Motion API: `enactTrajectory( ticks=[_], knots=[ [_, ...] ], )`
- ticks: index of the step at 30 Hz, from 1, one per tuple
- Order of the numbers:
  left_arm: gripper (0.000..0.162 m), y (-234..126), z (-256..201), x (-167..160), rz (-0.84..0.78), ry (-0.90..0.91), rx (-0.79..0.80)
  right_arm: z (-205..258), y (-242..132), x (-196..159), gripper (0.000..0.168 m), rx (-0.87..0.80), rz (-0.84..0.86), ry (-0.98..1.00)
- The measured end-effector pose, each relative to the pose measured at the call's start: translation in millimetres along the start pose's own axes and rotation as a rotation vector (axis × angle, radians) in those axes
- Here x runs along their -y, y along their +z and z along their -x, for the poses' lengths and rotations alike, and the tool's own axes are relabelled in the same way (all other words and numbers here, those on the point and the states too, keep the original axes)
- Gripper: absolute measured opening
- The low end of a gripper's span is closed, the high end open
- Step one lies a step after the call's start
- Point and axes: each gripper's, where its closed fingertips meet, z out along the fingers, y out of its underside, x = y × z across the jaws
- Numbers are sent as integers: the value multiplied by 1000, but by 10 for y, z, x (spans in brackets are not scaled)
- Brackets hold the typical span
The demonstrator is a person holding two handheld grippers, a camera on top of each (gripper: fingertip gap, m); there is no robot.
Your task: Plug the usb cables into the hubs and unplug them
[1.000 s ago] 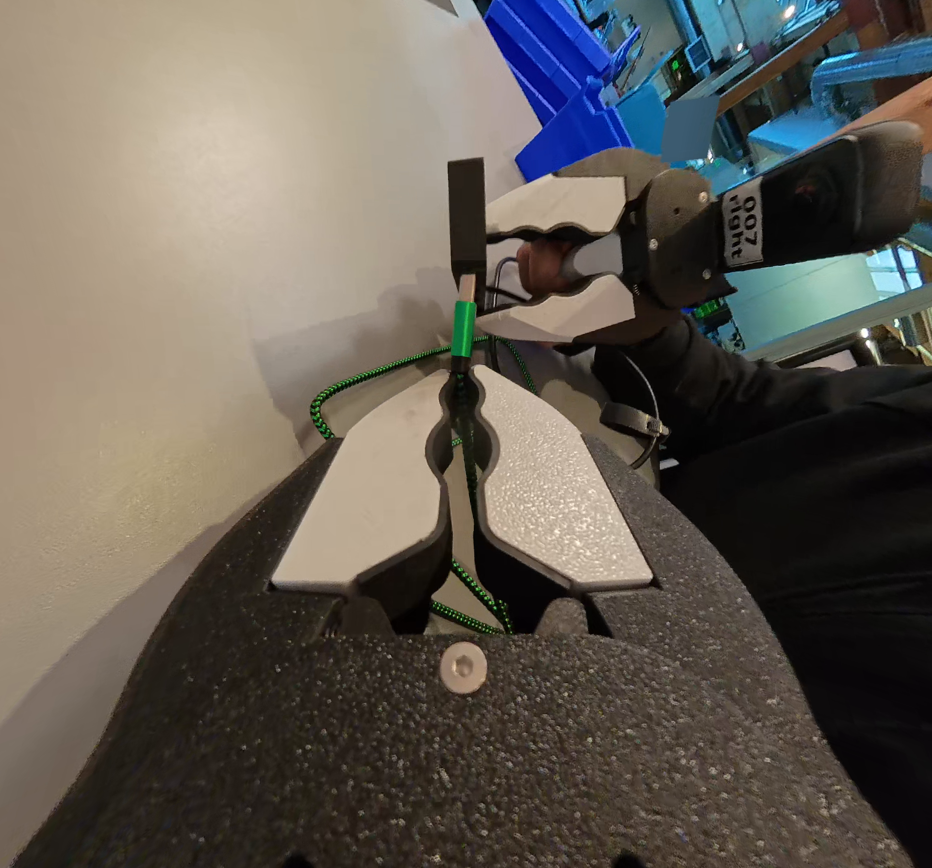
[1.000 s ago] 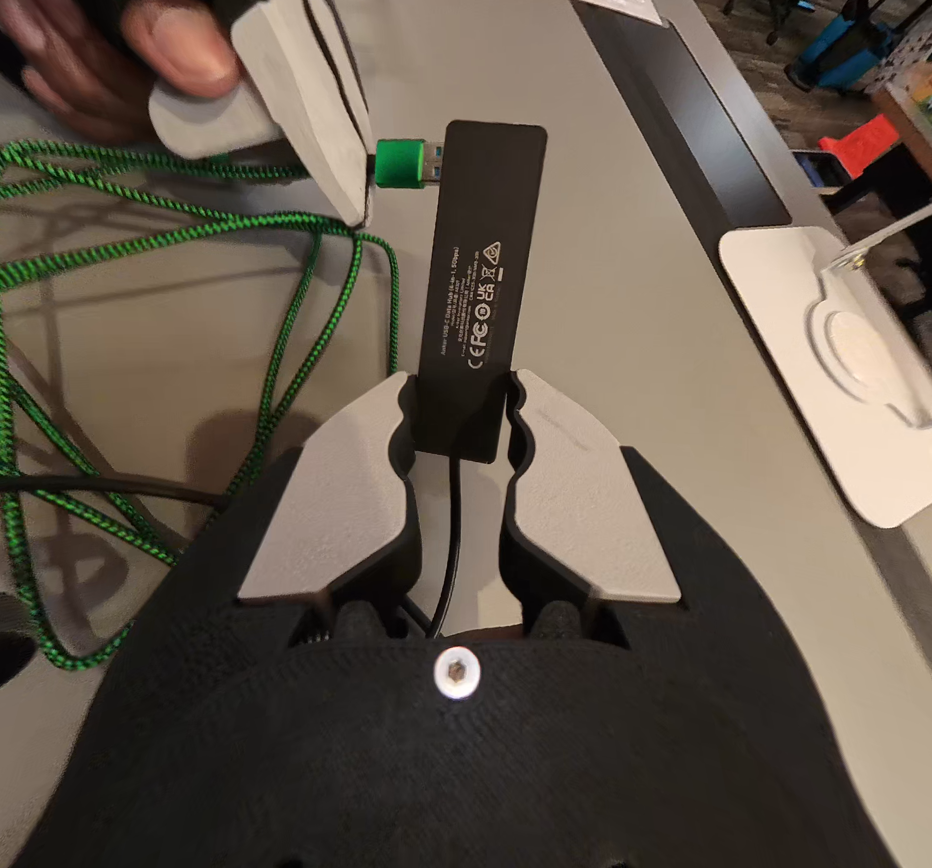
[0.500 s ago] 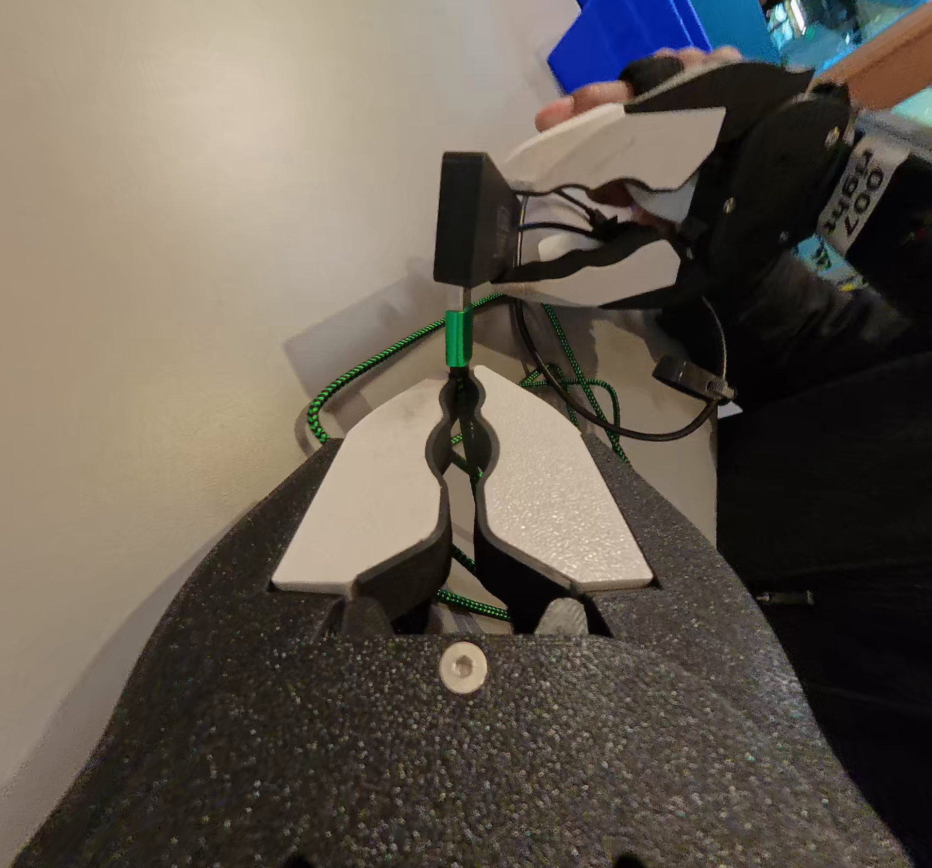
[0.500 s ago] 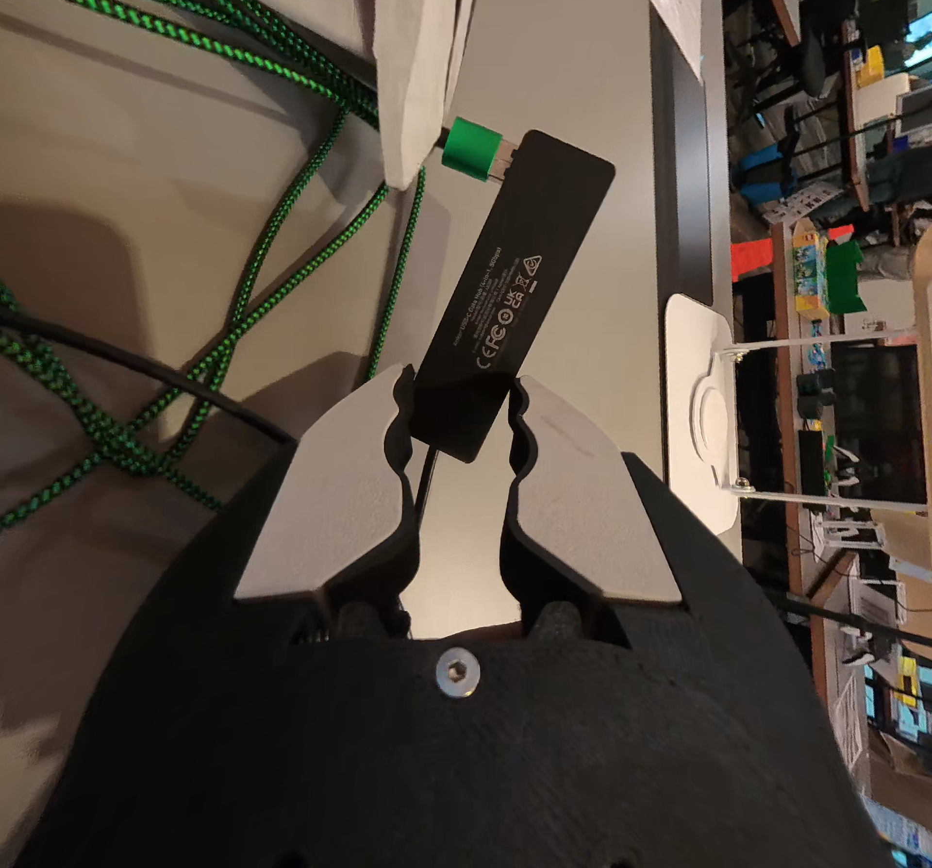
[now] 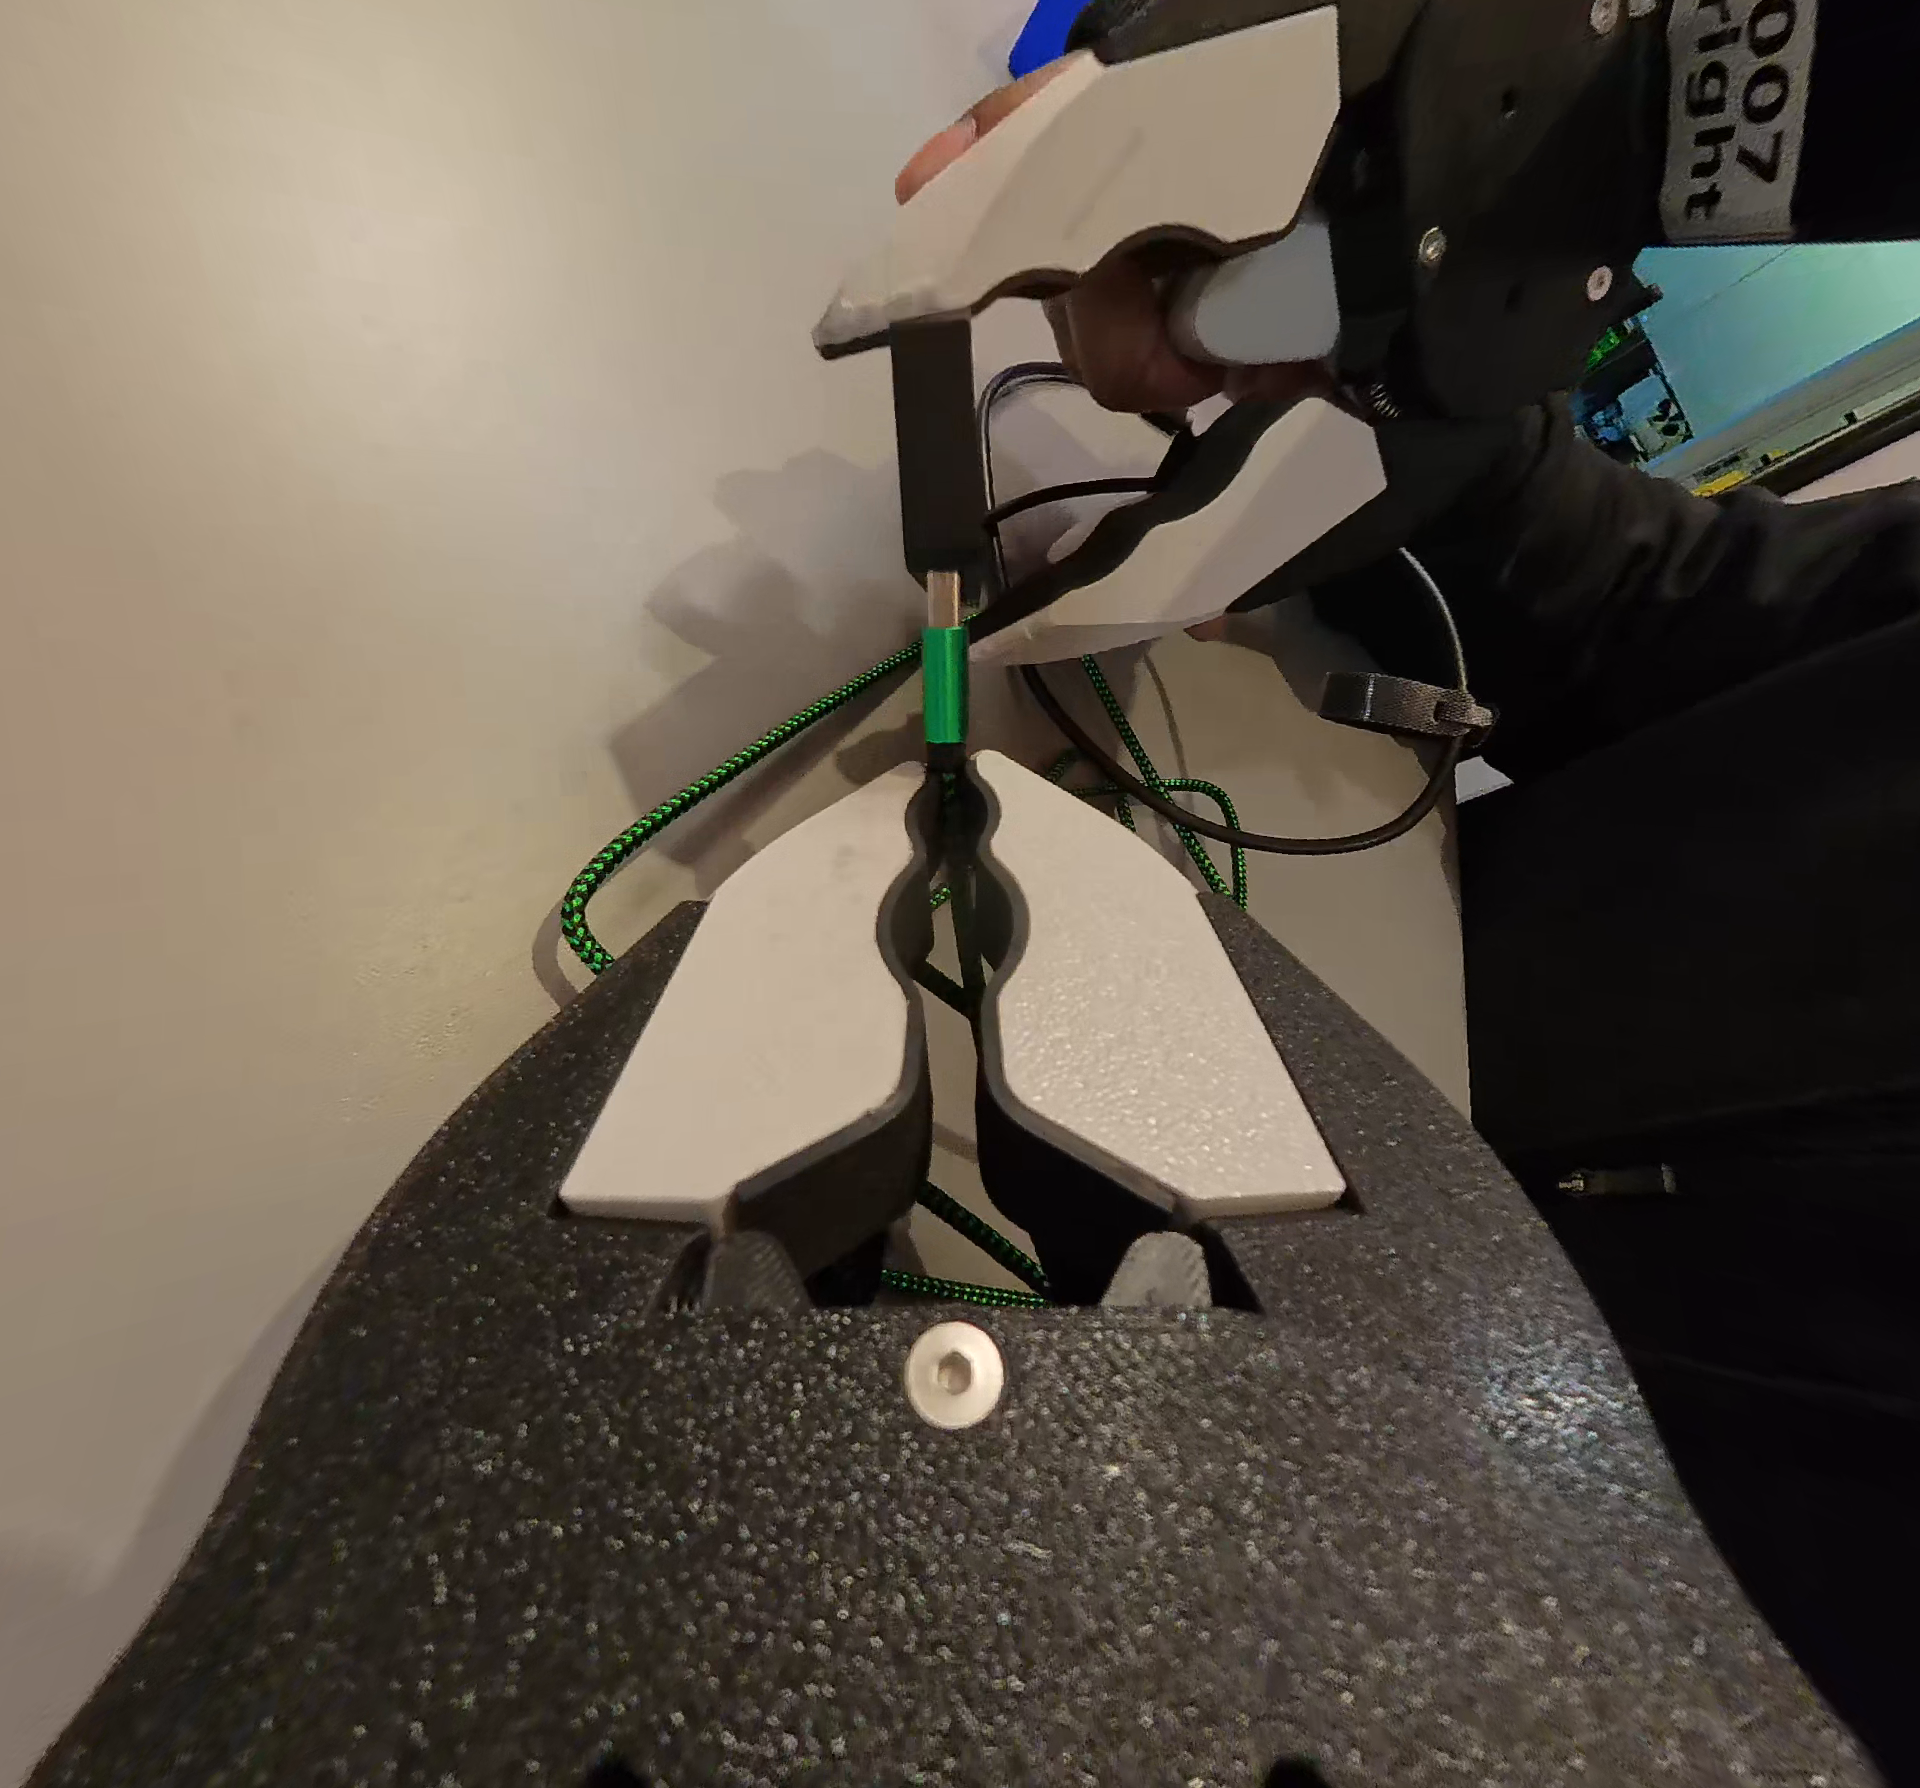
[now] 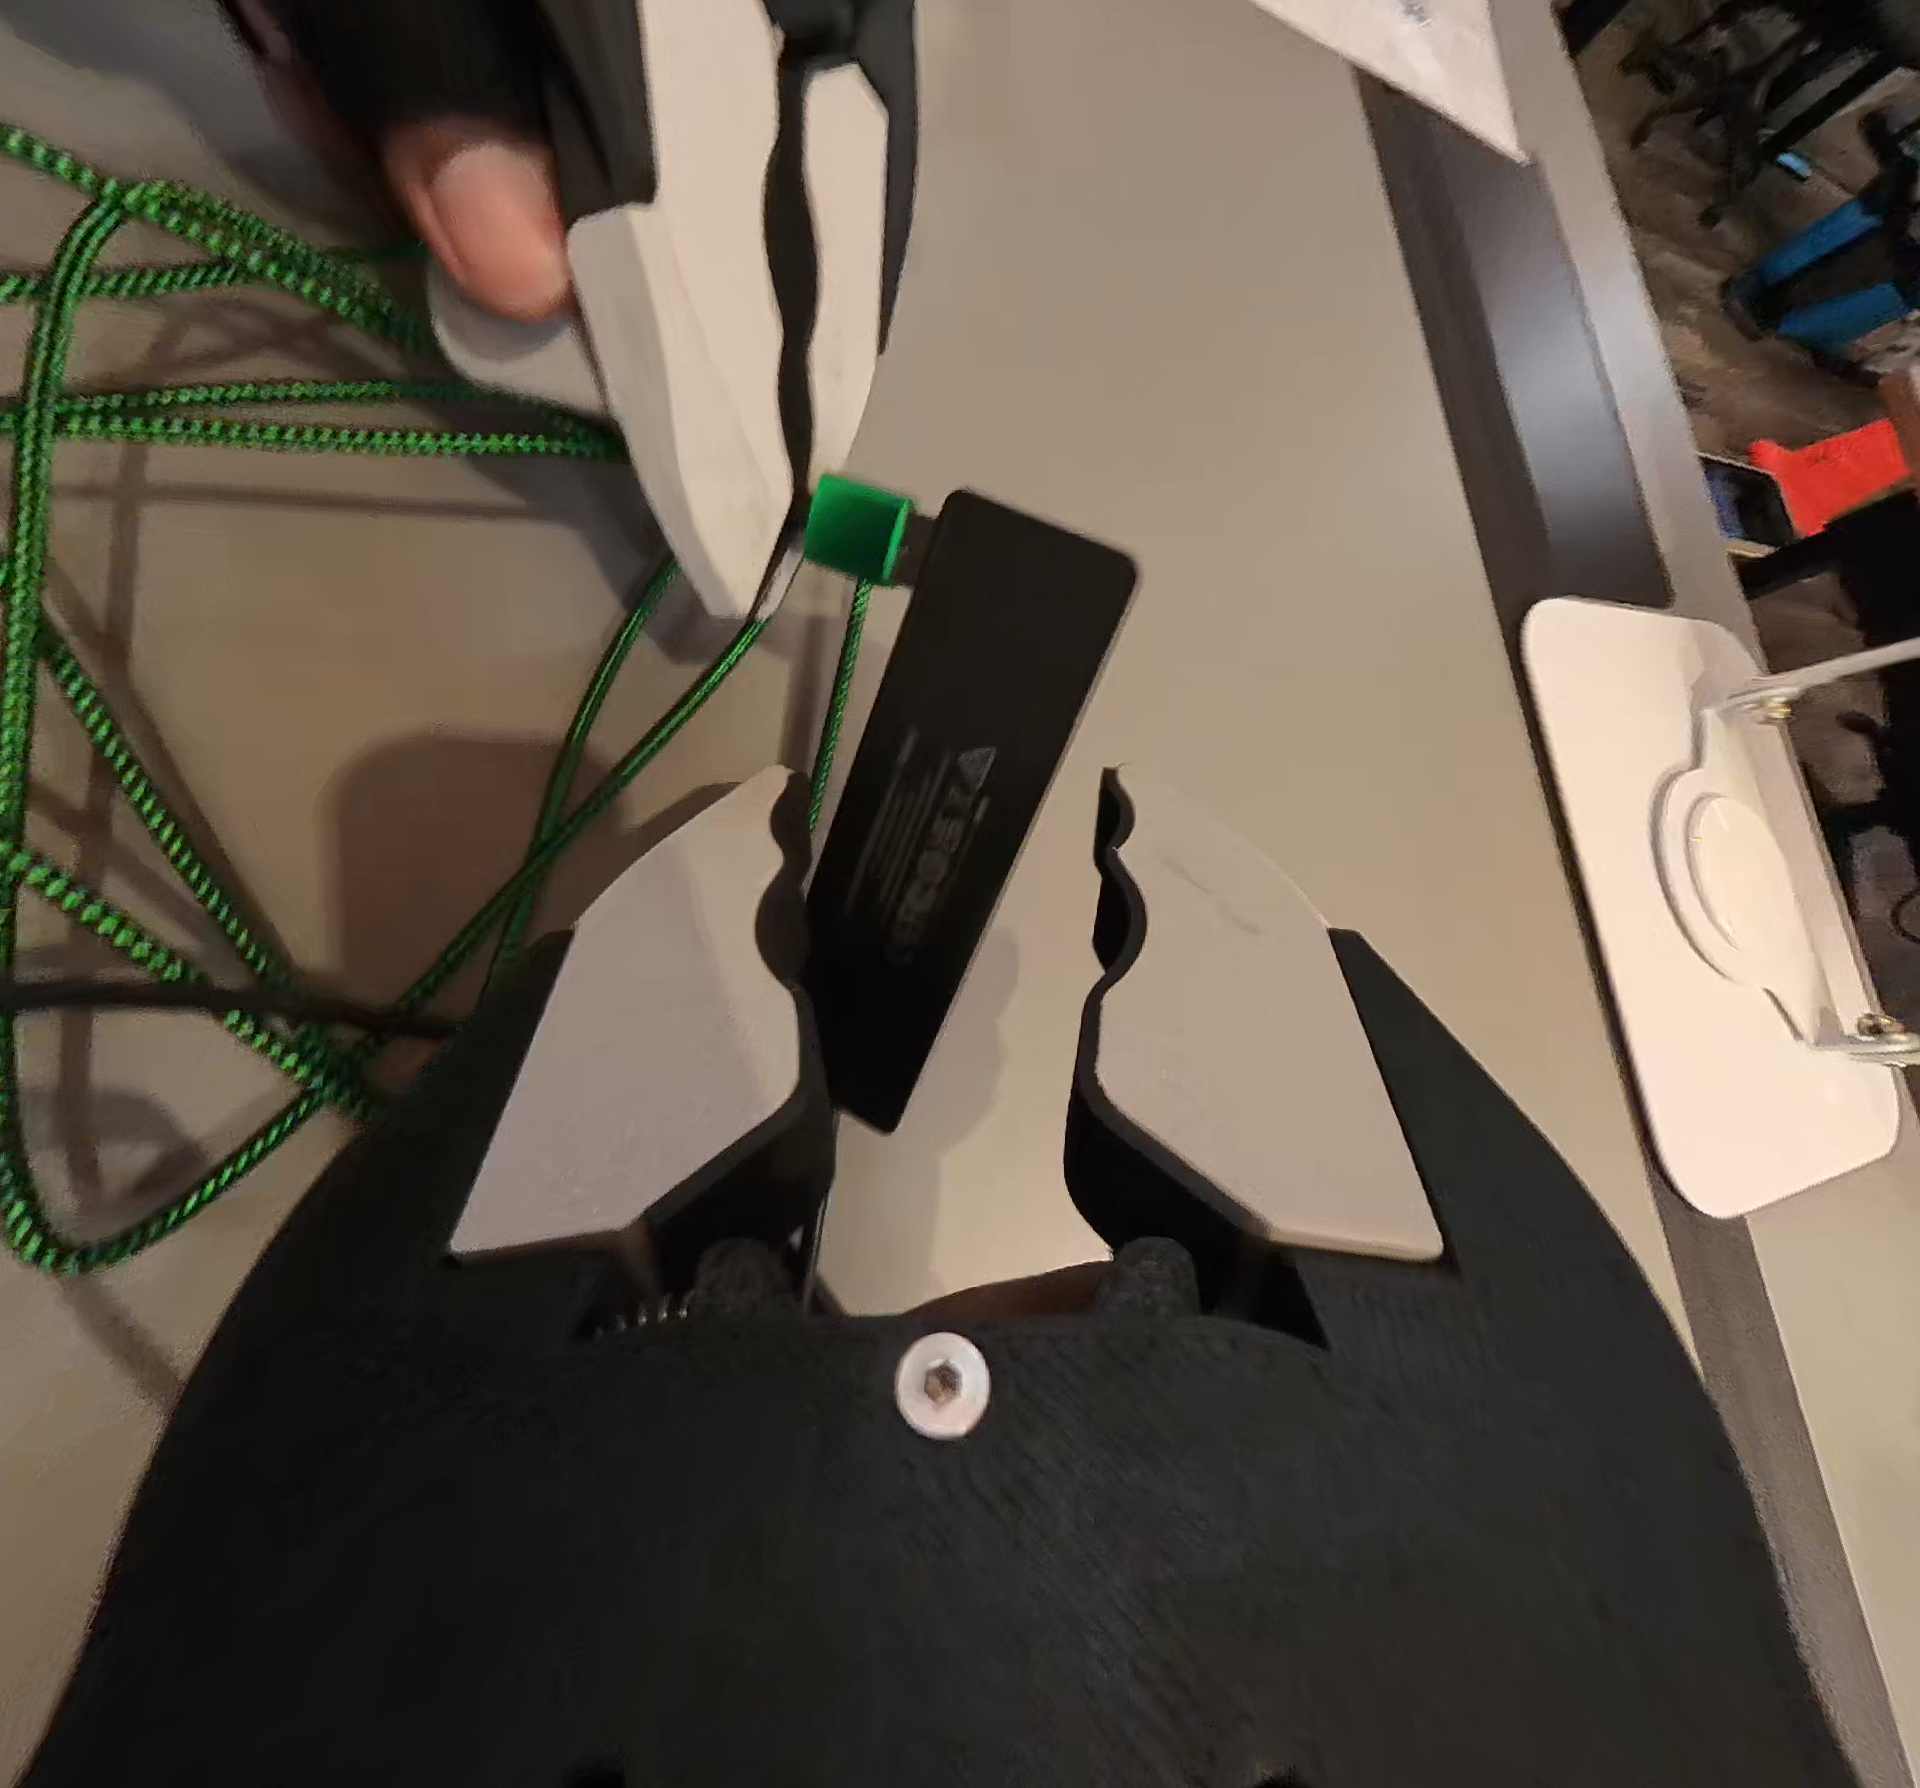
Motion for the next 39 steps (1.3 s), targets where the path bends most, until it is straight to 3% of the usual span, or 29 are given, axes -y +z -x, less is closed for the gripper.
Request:
enactTrajectory(
  ticks=[1, 15, 24, 33, 39],
  knots=[
    [2, 5, -3, -2, 2, 3, 3, -25, 6, 33, 50, -22, -8, 4],
    [0, 122, -83, -93, 68, 36, 8, 35, 8, -14, 42, -47, 82, -154],
    [0, 115, -53, -92, 55, 10, 10, 73, 76, 2, 41, -83, 110, -152],
    [4, 114, 24, -58, 36, 20, 47, 64, 109, -54, 42, -18, 88, 32],
    [18, 26, 133, 48, -28, 58, 128, 44, 139, -279, 42, 34, 163, 175]
  ],
)
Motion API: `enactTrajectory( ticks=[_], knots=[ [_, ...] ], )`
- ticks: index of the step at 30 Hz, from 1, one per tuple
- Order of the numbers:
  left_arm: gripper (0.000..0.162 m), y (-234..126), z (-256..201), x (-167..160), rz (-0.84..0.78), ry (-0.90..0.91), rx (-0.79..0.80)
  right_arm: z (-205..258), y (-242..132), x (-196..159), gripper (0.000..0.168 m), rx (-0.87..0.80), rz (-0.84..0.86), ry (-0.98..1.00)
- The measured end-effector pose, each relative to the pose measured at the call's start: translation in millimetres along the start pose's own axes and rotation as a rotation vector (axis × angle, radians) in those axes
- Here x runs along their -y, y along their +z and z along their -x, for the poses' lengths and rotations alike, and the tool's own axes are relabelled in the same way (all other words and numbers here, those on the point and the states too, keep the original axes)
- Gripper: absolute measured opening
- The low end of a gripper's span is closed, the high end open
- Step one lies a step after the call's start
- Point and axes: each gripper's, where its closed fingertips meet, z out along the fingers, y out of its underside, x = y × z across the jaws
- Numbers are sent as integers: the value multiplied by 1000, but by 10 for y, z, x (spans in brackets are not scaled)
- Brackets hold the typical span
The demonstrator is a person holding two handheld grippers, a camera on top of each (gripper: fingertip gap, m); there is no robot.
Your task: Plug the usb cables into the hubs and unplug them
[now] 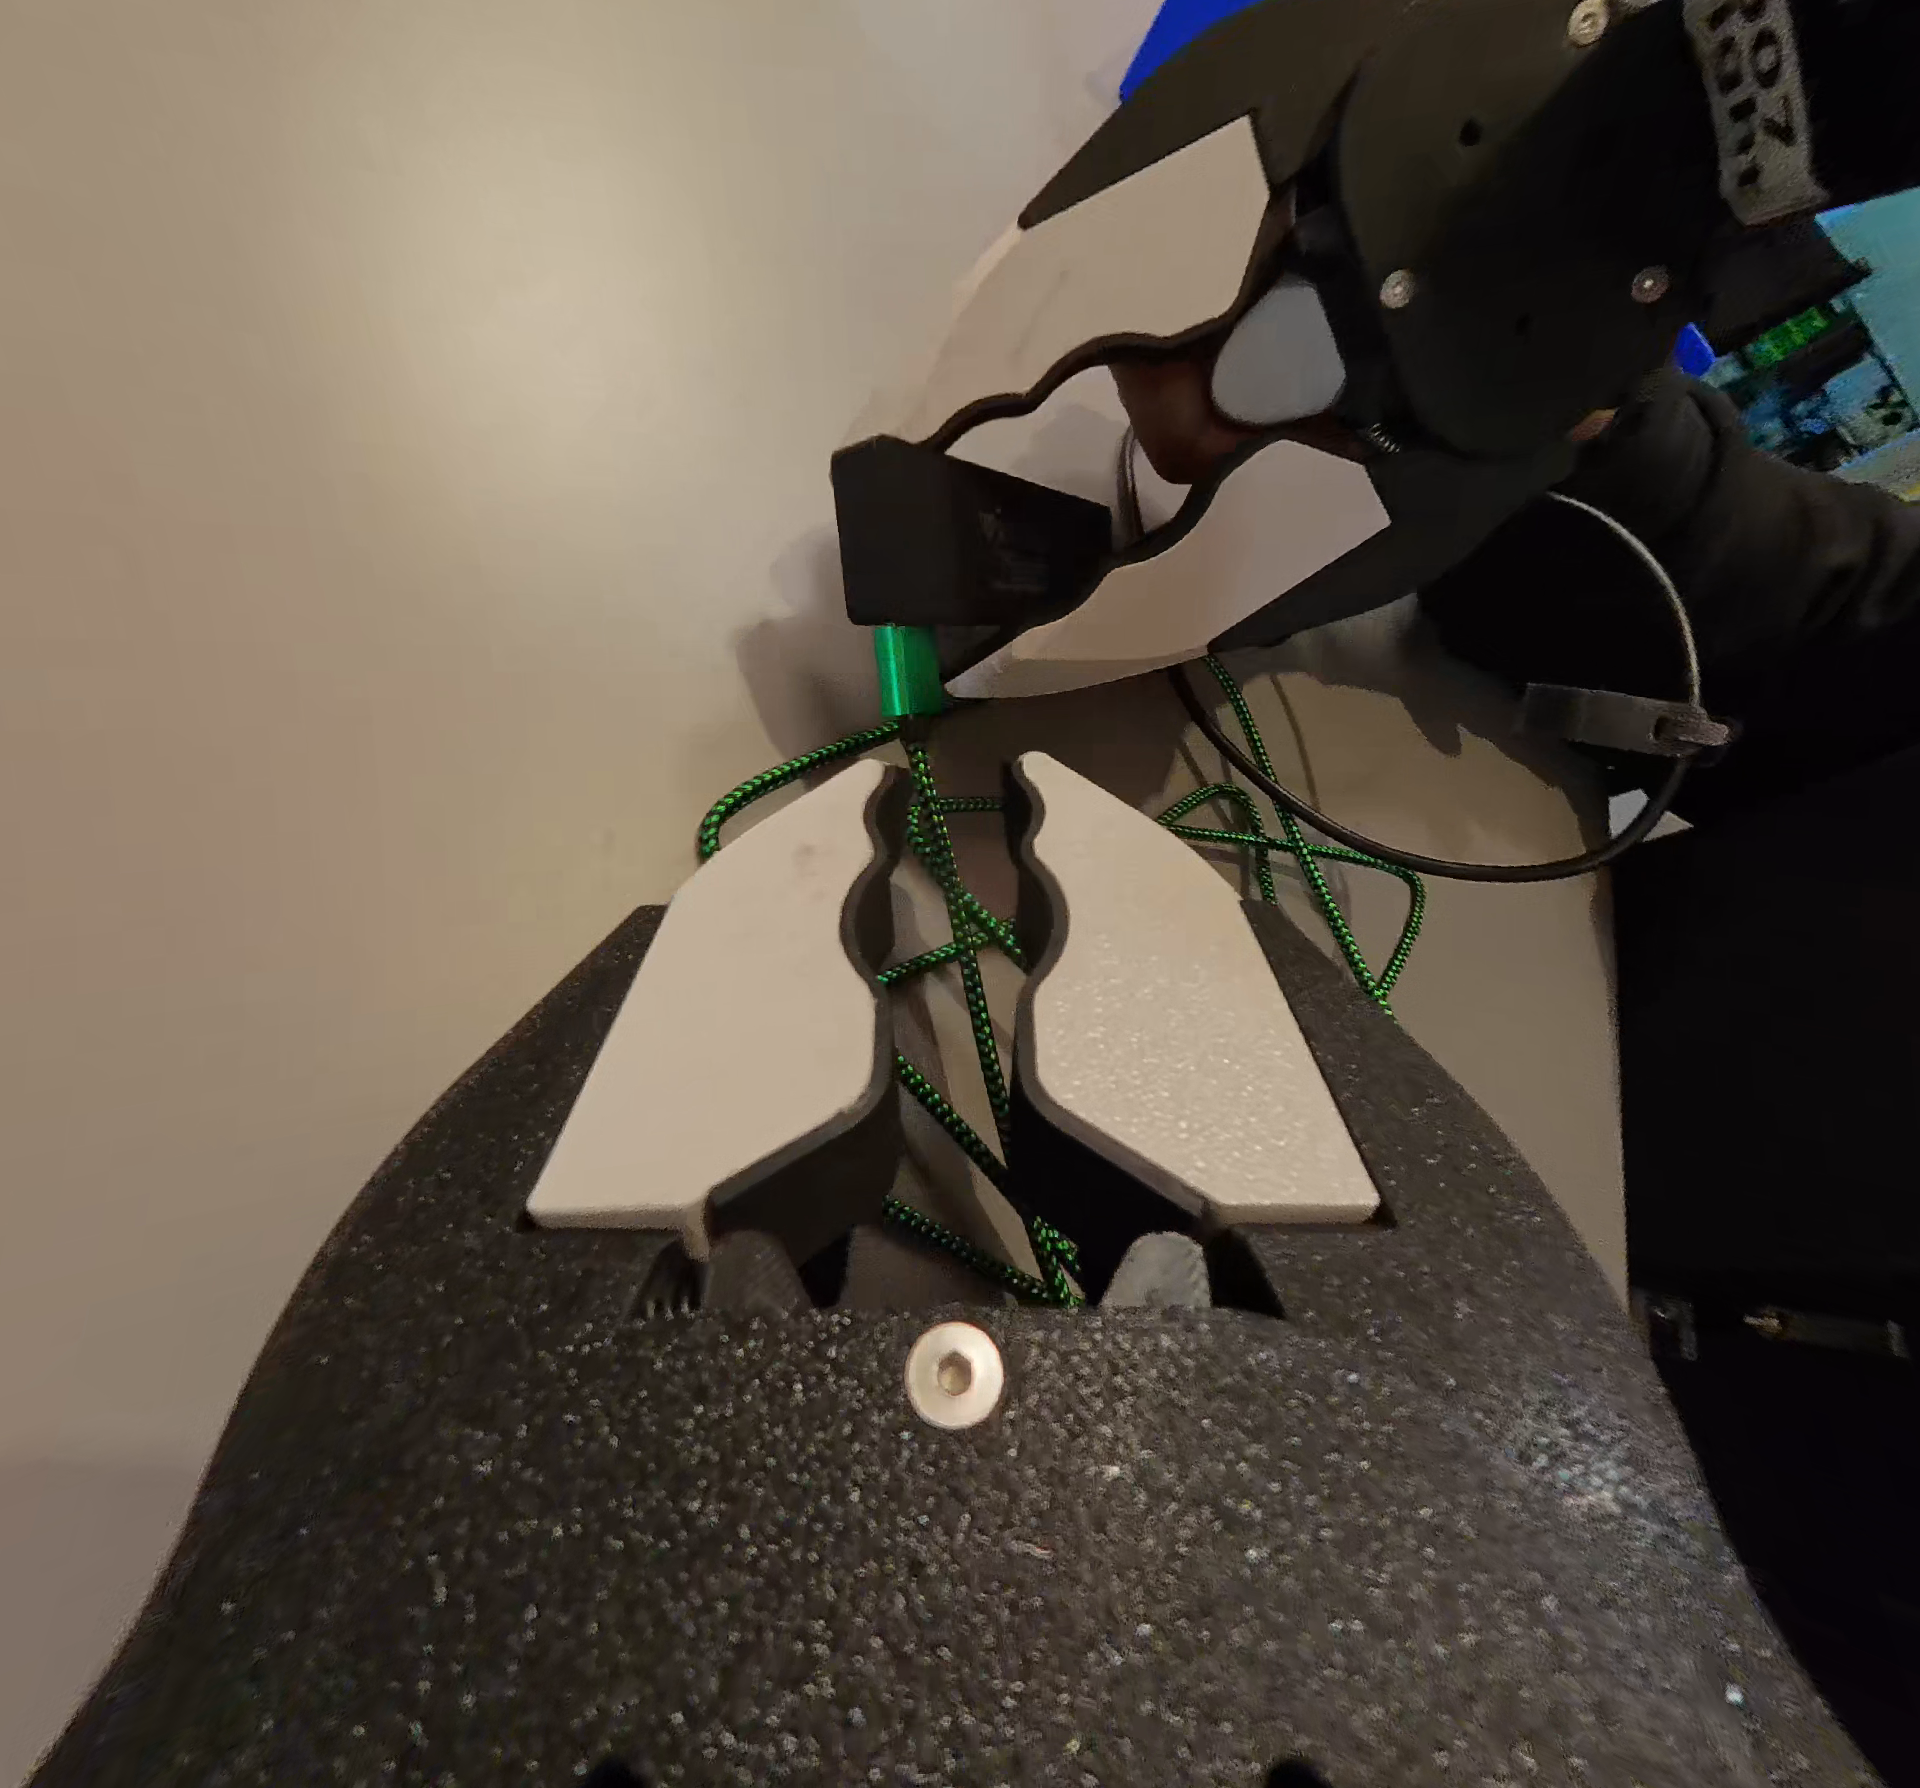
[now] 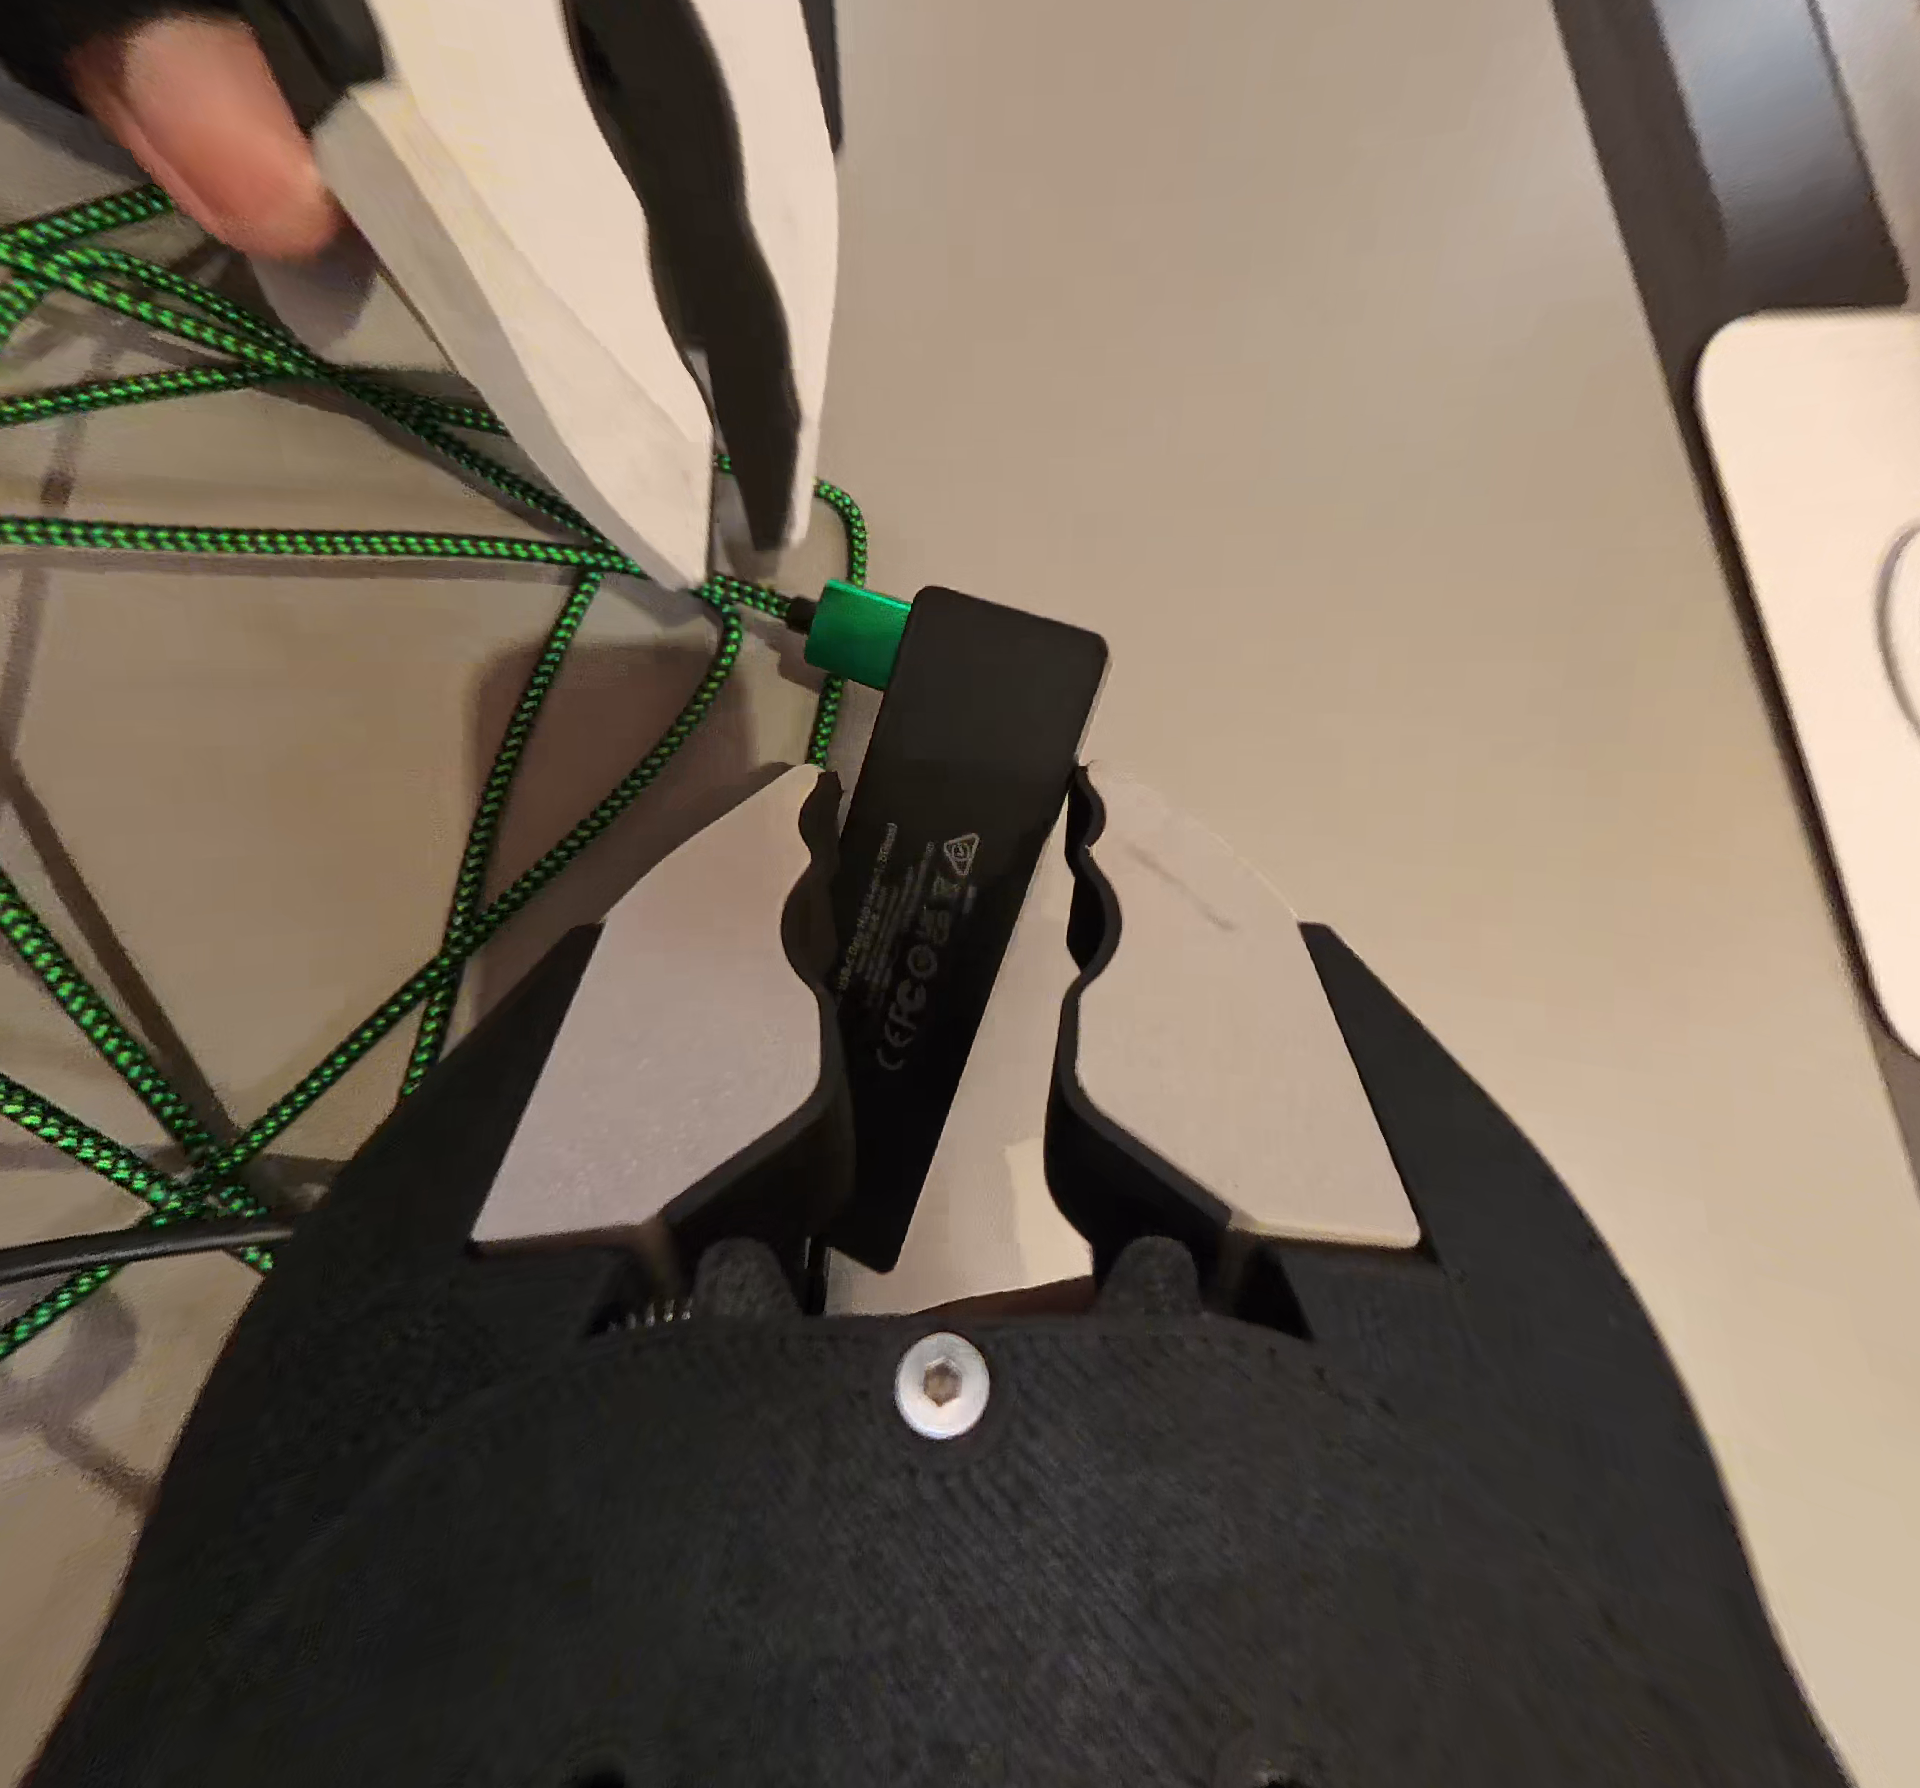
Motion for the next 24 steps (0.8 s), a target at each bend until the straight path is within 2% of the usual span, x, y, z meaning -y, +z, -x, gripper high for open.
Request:
enactTrajectory(
  ticks=[7, 11, 14, 18, 22, 24],
  knots=[
    [50, -234, 17, 288, -144, 133, 120, -86, 31, -94, 40, 92, -35, 227],
    [57, -645, -251, 465, -287, 205, 132, -79, 40, -87, 38, 153, -91, 309],
    [57, -1252, -566, 443, -435, 221, 167, -102, 27, -106, 38, 153, -100, 333],
    [56, -2351, -638, 186, -458, 251, 474, -92, 40, -106, 38, 172, -95, 342],
    [55, -3336, -389, -195, -308, 269, 780, -89, 48, -108, 38, 191, -93, 351],
    [58, -3549, -118, -479, -162, 265, 803, -90, 46, -105, 38, 187, -95, 346]
  ],
)
